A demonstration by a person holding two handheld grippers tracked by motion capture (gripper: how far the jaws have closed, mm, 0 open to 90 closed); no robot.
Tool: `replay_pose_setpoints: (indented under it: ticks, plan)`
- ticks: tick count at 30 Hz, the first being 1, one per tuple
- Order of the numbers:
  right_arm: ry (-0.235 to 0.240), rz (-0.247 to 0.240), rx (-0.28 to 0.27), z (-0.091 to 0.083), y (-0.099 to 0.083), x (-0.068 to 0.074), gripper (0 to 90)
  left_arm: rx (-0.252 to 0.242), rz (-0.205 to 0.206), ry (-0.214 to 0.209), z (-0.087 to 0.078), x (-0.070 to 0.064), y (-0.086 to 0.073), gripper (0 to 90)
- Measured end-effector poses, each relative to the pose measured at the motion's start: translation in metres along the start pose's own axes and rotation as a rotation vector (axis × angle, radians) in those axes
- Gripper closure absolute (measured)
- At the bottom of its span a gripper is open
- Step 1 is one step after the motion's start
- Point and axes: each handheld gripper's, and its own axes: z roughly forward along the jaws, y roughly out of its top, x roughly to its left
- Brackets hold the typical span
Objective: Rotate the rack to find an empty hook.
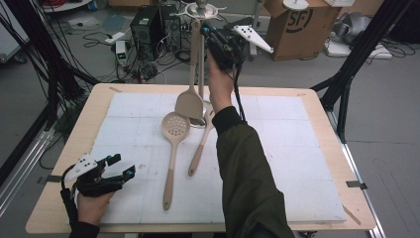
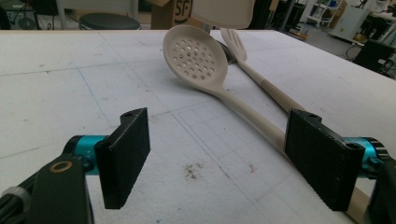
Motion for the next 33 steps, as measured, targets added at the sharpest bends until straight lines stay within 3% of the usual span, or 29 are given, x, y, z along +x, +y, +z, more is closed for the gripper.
replay_pose_setpoints:
  ticks: [4, 11, 17, 19, 22, 30, 33]
  plan:
    - [0.012, -0.036, 0.011, 0.004, -0.003, 0.008, 89.8, -0.002, 0.002, 0.002, 0.000, 0.000, 0.000, 23.3]
    - [0.017, -0.037, 0.013, 0.007, -0.006, 0.013, 89.8, 0.008, 0.005, 0.004, 0.001, 0.001, 0.000, 23.4]
    - [0.057, -0.070, 0.058, 0.012, -0.011, 0.023, 89.8, 0.004, 0.003, 0.007, 0.001, 0.001, 0.000, 23.3]
    - [0.020, -0.093, 0.056, 0.009, -0.013, 0.027, 89.9, 0.006, 0.008, 0.010, 0.001, 0.001, 0.000, 23.3]
    - [0.014, -0.076, 0.040, 0.002, -0.012, 0.020, 89.9, 0.004, 0.011, 0.005, 0.001, 0.001, 0.000, 23.4]
    - [-0.038, -0.024, -0.004, -0.017, -0.004, -0.015, 89.9, 0.001, 0.011, 0.002, 0.000, 0.000, 0.000, 23.3]
    - [-0.033, 0.022, -0.035, -0.022, 0.002, -0.025, 89.9, 0.001, 0.011, 0.003, 0.001, -0.001, 0.000, 23.3]
